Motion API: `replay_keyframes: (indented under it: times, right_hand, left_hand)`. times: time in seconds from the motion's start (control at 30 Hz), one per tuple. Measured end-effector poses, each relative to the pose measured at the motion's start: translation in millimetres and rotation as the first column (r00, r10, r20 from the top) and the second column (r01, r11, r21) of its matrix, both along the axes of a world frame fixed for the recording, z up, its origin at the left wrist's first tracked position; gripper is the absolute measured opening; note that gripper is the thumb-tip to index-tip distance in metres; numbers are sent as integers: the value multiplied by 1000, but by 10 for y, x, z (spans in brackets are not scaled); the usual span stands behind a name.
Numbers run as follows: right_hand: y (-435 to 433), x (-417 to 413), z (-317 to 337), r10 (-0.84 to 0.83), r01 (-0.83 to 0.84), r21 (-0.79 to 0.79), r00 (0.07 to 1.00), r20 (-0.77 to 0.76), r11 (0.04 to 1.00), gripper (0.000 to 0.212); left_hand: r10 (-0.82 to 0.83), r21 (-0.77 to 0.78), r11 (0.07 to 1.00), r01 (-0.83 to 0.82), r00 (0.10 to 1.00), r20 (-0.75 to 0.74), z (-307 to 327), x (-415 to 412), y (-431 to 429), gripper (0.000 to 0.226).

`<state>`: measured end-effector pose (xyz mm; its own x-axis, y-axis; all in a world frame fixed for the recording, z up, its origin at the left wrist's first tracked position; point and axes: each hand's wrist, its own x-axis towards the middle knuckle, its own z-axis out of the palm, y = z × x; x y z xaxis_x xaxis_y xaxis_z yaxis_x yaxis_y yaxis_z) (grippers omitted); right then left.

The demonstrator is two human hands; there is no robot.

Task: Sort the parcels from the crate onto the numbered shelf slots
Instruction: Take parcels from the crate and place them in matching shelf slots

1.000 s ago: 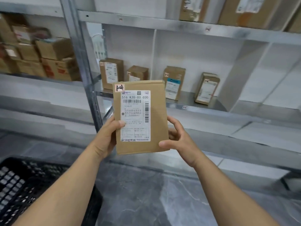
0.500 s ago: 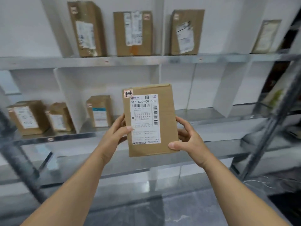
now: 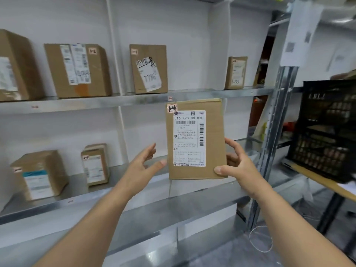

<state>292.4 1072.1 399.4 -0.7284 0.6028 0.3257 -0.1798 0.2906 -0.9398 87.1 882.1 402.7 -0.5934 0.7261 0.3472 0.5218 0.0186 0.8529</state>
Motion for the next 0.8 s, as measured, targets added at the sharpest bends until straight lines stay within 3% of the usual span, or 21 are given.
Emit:
replay_keyframes:
  times: [0.4, 0.8]
  right_hand:
    - [1308, -94, 258, -154, 158, 74, 987, -54, 985, 85]
    - [2659, 11, 501, -333, 341, 108, 939, -79, 934, 92]
  left_hand:
    - [-148, -116, 987, 114, 922, -356, 259, -395, 1580, 76]
    - [-287, -173, 958, 230, 794, -536, 591, -626, 3290, 78]
